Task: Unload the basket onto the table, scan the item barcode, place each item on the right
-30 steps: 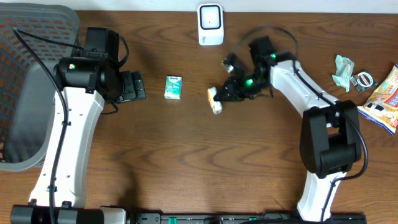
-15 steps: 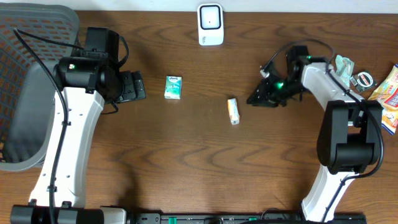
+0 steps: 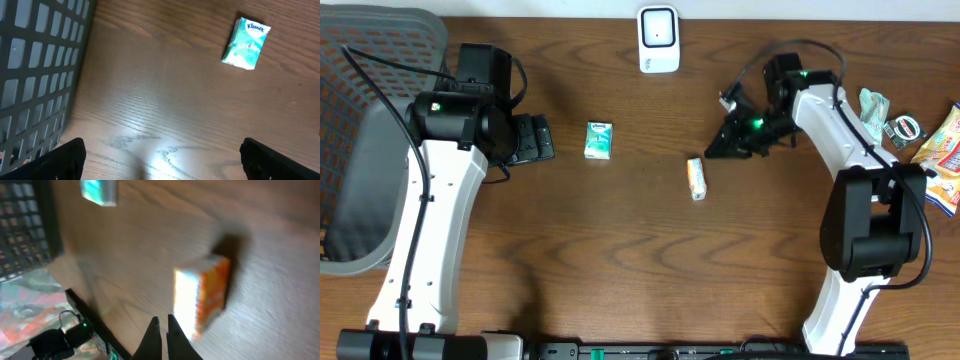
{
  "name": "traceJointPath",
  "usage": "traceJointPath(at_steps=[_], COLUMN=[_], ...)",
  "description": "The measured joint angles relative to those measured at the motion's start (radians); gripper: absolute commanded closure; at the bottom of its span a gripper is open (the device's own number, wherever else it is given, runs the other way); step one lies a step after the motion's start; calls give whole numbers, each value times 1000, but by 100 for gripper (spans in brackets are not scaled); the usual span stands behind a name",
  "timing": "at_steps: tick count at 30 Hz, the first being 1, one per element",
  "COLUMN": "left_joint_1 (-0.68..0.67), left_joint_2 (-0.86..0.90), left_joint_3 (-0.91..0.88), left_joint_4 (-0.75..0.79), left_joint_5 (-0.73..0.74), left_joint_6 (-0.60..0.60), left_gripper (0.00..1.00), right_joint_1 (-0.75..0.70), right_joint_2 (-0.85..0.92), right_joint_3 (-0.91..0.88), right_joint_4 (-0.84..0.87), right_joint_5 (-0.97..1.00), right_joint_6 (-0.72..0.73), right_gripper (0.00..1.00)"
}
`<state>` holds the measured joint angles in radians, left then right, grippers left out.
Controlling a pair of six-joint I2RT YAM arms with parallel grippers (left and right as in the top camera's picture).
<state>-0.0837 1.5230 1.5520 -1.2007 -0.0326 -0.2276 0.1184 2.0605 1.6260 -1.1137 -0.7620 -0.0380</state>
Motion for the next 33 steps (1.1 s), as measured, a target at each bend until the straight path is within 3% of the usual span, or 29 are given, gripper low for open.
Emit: traceJointPath(at_steps=[7,15,19,26,28,30,33], left_joint_1=[0,0,0,0,0,0,0], left_joint_2=[0,0,0,0,0,0,0], left_joint_3=[0,0,0,0,0,0,0], left_joint_4=[0,0,0,0,0,0,0], left_joint_5=[0,0,0,0,0,0,0], left_joint_6=[0,0,0,0,0,0,0], left_gripper=[2,2,2,2,2,2,2], right_joint_1=[82,224,214,159,141,124,105], right_joint_2=[-25,-25,-25,-26,-28,-37,-40], right_joint_3=[40,-94,-163,-97,-53,-30,-24], right_joint_4=[15,124,156,64,42,35,29], right_joint_5=[69,258,353,450,457,464,471], right_joint_6=[-6,58,118,145,144,138,128], right_gripper=[99,99,99,98,88,68,48])
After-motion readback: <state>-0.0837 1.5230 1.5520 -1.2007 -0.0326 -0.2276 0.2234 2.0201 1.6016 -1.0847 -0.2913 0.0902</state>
